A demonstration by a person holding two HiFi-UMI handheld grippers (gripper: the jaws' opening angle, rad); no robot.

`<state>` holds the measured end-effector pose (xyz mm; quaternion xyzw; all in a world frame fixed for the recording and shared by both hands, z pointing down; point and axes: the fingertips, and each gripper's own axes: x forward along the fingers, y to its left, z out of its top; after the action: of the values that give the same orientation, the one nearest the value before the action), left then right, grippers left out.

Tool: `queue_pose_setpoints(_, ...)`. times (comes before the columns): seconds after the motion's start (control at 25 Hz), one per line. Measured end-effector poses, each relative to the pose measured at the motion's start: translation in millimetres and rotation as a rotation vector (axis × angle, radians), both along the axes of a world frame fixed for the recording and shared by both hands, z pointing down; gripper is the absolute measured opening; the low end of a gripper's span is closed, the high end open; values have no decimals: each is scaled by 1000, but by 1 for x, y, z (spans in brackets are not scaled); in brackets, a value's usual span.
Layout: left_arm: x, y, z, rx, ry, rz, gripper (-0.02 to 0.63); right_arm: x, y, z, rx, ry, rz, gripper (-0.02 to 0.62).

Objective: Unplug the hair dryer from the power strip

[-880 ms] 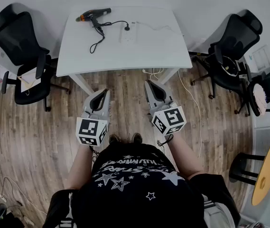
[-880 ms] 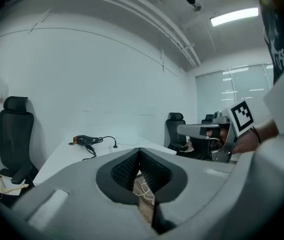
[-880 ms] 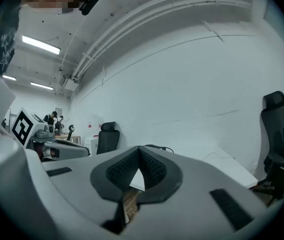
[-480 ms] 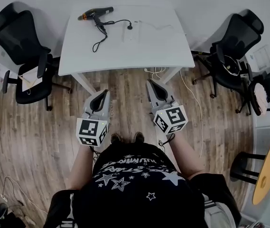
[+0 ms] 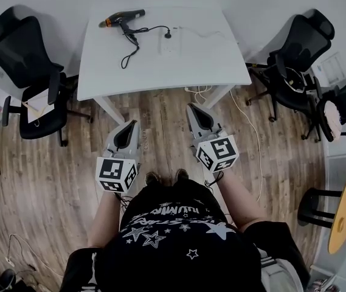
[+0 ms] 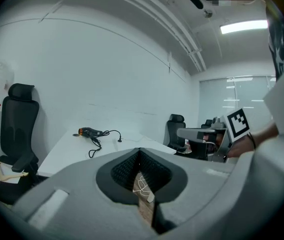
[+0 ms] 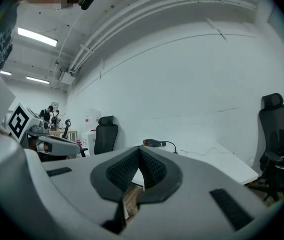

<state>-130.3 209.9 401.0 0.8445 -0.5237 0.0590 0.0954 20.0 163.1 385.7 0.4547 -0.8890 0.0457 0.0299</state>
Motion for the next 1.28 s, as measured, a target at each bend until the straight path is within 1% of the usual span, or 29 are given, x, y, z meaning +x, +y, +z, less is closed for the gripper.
queue_pose_setpoints(0.08, -9, 2, 3, 2, 8, 8, 8, -10, 4, 1, 24, 27, -3, 8)
queue_pose_setpoints(0.2, -21, -1, 6, 10, -2, 22, 8, -21, 9, 1, 53, 66, -6, 8)
queue_pose_setpoints(0.32, -28, -4, 7, 13, -6, 28, 8, -21, 10, 3, 28, 46, 6, 9)
queue_pose_setpoints(0.44, -27, -8, 7, 15, 4, 34, 8, -15, 8, 7, 11, 42, 16, 9)
queue_pose_setpoints(0.64, -25, -20, 13, 0, 2, 21, 8, -7, -11, 15, -14, 16, 20, 9)
queue_pose_setpoints(0.84, -27, -44, 15, -16, 12, -40, 8, -4, -46, 21, -26, 22, -23, 9)
queue_pose_setpoints(1.08, -22, -91, 10, -6, -6, -90, 8, 2, -110, 19, -28, -14, -57, 9)
queue_pose_setpoints(1.28, -4, -133, 8, -10, -14, -119, 8, 20, -162, 20, -29, -15, -90, 9)
